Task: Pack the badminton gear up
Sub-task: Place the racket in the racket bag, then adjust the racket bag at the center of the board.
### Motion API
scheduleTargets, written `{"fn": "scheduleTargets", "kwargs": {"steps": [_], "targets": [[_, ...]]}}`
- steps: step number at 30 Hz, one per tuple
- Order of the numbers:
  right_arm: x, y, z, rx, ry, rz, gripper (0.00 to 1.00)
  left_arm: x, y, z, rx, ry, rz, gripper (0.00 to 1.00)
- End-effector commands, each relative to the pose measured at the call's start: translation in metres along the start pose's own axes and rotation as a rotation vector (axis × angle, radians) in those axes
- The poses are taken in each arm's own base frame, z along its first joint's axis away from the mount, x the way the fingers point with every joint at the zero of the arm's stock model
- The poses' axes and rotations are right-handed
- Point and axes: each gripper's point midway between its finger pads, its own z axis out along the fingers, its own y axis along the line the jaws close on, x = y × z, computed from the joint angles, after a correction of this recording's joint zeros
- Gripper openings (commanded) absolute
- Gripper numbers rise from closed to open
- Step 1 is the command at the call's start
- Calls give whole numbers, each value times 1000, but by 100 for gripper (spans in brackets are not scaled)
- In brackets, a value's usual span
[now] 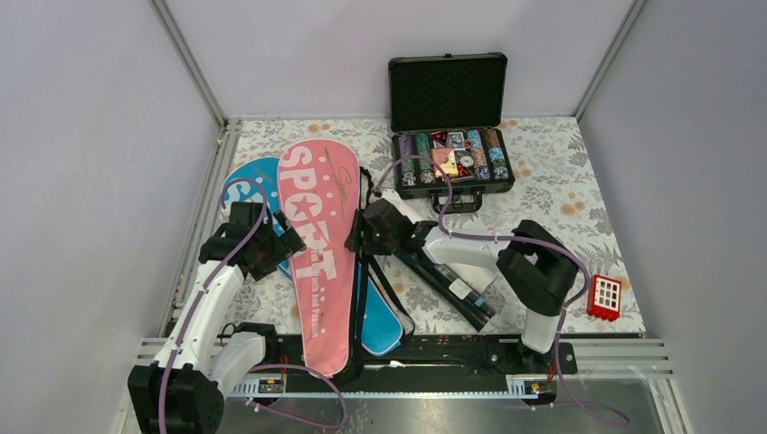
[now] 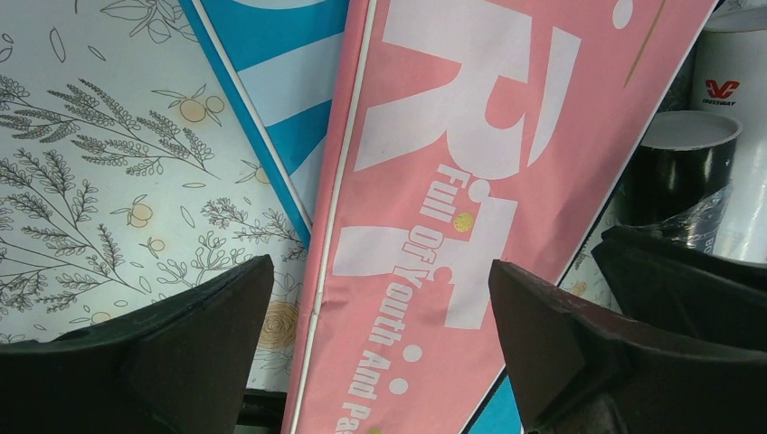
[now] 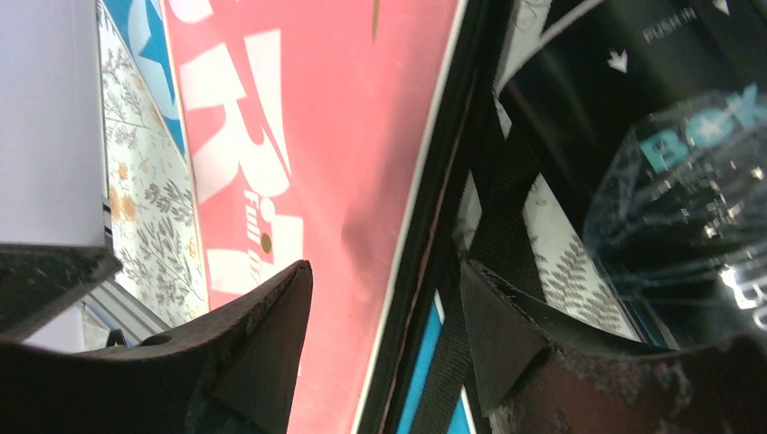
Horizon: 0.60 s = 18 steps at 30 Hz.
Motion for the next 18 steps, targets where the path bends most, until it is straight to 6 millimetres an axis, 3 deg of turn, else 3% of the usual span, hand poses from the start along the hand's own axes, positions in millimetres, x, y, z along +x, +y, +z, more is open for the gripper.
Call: {"fn": "scheduleTargets", "kwargs": {"steps": [1, 6, 14, 18], "targets": [[-18, 11, 12, 5, -40, 17, 67, -18, -15, -11, 57, -57, 32, 99], [-11, 6, 27, 42, -20, 58, 67, -23, -21, -16, 79, -70, 24, 95], [-6, 2, 38, 79, 10, 64, 67, -48, -7, -24, -34, -175, -31, 95], [0, -1, 42, 100, 42, 57, 67, -53, -13, -24, -34, -170, -49, 96]]}}
